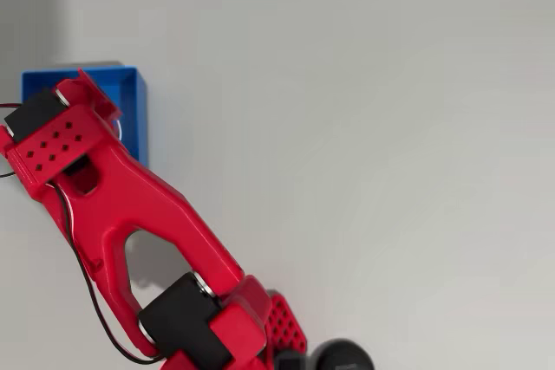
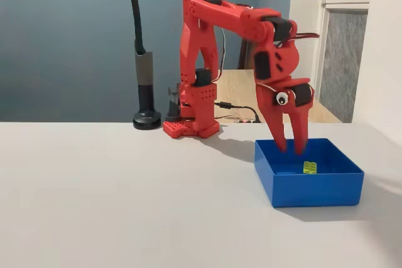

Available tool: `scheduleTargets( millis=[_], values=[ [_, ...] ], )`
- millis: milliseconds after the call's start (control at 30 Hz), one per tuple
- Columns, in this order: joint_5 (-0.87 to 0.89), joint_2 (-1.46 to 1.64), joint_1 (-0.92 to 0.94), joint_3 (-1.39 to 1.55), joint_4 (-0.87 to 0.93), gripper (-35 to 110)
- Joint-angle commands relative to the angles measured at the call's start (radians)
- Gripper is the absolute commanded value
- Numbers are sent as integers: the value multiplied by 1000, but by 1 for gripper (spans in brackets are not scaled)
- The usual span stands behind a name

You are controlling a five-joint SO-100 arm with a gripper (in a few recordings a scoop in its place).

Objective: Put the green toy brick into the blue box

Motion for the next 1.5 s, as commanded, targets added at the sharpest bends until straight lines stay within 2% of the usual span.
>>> scheduleTargets(
  millis=[0, 233, 400, 1100, 1300, 1467],
  values=[
    [28, 26, -8, -144, 100, 2],
    [61, 26, 20, -344, 305, 0],
    [71, 26, 69, -443, 382, 0],
    [-121, 28, 569, -330, 383, 0],
    [-179, 35, 638, -288, 373, 0],
    [-196, 44, 655, -160, 275, 0]
  ],
)
